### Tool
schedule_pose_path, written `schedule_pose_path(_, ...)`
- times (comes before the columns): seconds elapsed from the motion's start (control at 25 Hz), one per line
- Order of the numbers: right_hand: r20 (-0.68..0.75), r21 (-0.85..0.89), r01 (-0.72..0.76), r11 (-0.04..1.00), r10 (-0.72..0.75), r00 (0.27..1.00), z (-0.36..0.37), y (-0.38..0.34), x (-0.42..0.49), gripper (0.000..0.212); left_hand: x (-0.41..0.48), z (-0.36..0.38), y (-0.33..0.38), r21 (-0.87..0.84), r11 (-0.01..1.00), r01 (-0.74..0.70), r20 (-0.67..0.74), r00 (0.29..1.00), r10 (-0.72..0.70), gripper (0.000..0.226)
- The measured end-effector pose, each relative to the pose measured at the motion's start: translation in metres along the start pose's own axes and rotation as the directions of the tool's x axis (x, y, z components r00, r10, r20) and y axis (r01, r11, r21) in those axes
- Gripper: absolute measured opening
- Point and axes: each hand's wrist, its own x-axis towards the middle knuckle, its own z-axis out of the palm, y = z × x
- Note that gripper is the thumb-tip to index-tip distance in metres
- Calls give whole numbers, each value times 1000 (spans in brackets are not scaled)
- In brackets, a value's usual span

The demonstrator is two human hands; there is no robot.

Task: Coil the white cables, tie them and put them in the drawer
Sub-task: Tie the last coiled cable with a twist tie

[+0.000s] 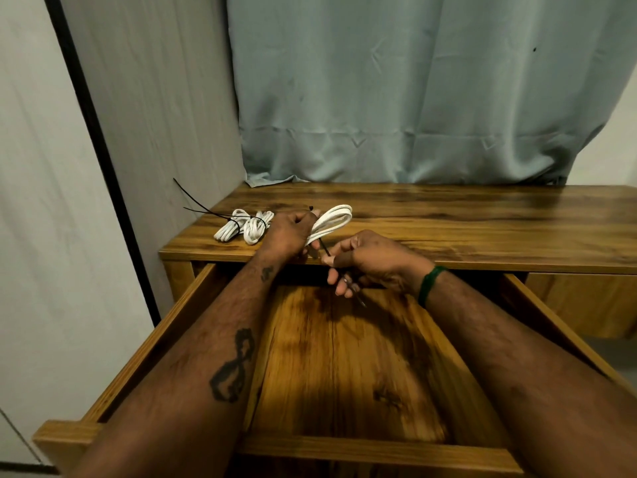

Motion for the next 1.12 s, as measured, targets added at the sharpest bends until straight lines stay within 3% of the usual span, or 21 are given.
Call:
schedule_pose_path(0.12, -64, 170, 214, 962, -206, 976, 2, -15, -10, 27, 6, -1, -7, 22, 999, -40, -29, 999, 41, 33)
schedule_pose_path(0.2, -97, 166, 396, 903, -385, 918, 1, -21, -13, 33, 10, -2, -10, 28, 1000, -5, -1, 1000, 5, 26)
schedule_pose_path(0.28, -181, -23, 551, 834, -546, 818, 0, -23, -13, 27, 11, -1, -11, 82, 997, -14, 15, 1000, 13, 32)
schedule_pose_path(0.4, -371, -302, 620, 724, -688, 623, 1, -24, -8, 14, 8, 4, -7, 240, 963, -122, 49, 992, 113, 45)
schedule_pose_path(0.48, -458, -239, 621, 747, -650, 606, 2, -23, -4, 10, 5, 6, -6, 319, 932, -171, 123, 983, 138, 43)
schedule_pose_path(0.64, -522, 83, 555, 828, -439, 732, 0, -18, 2, 14, -4, 10, 0, 491, 837, -241, 223, 964, 146, 35)
schedule_pose_path(0.84, -532, 262, 357, 897, -174, 829, -2, 1, 14, 13, -3, 16, 0, 347, 907, -238, 300, 945, 133, 38)
schedule_pose_path(1.12, -555, 311, 197, 930, 9, 832, -13, -2, 16, 12, -12, 21, 5, 329, 912, -247, 288, 945, 152, 37)
